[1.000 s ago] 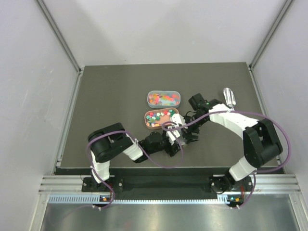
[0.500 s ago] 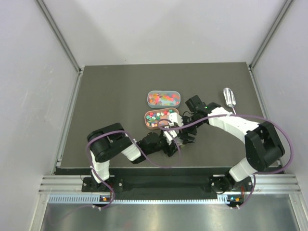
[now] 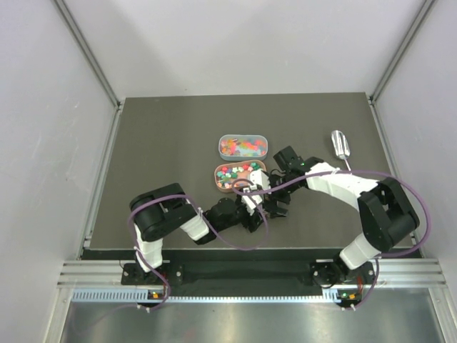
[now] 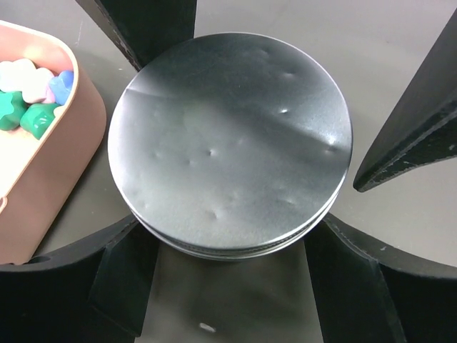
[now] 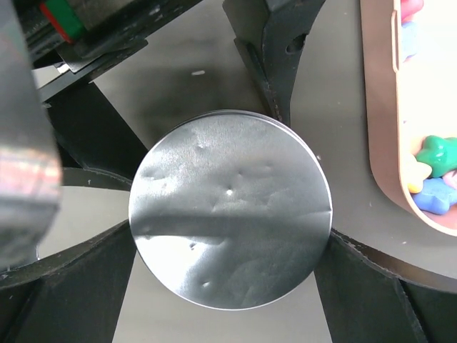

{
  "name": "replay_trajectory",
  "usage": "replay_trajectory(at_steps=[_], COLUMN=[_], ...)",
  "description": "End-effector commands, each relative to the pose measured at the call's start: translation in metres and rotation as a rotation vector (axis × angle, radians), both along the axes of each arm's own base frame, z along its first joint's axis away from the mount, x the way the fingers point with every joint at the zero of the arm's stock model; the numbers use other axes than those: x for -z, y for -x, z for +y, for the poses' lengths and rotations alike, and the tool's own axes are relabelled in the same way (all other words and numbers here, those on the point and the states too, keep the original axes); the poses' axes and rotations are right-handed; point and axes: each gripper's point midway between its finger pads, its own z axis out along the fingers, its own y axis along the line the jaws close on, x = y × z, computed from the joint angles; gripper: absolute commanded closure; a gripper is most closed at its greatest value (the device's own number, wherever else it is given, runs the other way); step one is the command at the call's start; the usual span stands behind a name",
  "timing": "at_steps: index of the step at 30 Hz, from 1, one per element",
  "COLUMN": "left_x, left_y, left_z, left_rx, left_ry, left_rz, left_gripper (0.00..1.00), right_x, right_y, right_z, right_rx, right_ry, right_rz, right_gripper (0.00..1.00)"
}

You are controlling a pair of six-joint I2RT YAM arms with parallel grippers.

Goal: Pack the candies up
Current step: Screw the bottle lid onto the packing bottle.

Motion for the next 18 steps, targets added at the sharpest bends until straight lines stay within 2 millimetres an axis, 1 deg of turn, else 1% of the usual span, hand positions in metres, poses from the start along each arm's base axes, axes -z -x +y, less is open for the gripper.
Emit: replay_trajectory(at_steps=[1,2,4,5,7,8,9,10,14,18], left_x=[0.060,0.059,0.062,0.064,0.067,0.068,0.068,0.070,0.072,0.074], left_y=[-0.002,-0.004,-0.003,-0.002,-0.002,-0.002,-0.002,-0.002,-0.003,-0.003], left_z=[0.029,0.028,0.028,0.028,0.029,0.029,0.029,0.029,0.030,0.030], left_rx=[-0.036,-0.038,-0.036,-0.033,-0.039,-0.041,-0.044,-0.047,-0.056,-0.053], left_ry=[-0.276,-0.276,-0.283,-0.288,-0.291,-0.290,-0.290,-0.289,-0.293,-0.301], left_rz=[0.014,0.012,0.013,0.017,0.027,0.029,0.033,0.039,0.040,0.042], left_gripper=[0.20,0.19,0.18,0.19,0.19,0.19,0.19,0.20,0.20,0.20], right_x=[0.025,0.021,0.019,0.015,0.013,0.007,0.005,0.003,-0.004,-0.001], right_y=[0.044,0.038,0.033,0.023,0.017,0.009,0.010,0.007,-0.002,-0.016], right_z=[-0.034,-0.034,-0.043,-0.047,-0.062,-0.063,-0.068,-0.073,-0.080,-0.085], right_rx=[-0.086,-0.088,-0.090,-0.072,-0.063,-0.062,-0.077,-0.072,-0.095,-0.084], right_ry=[0.185,0.184,0.203,0.202,0.229,0.222,0.228,0.225,0.217,0.211], right_rz=[0.133,0.126,0.138,0.132,0.151,0.141,0.152,0.151,0.123,0.113], right_gripper=[0.00,0.00,0.00,0.00,0.00,0.00,0.00,0.00,0.00,0.00])
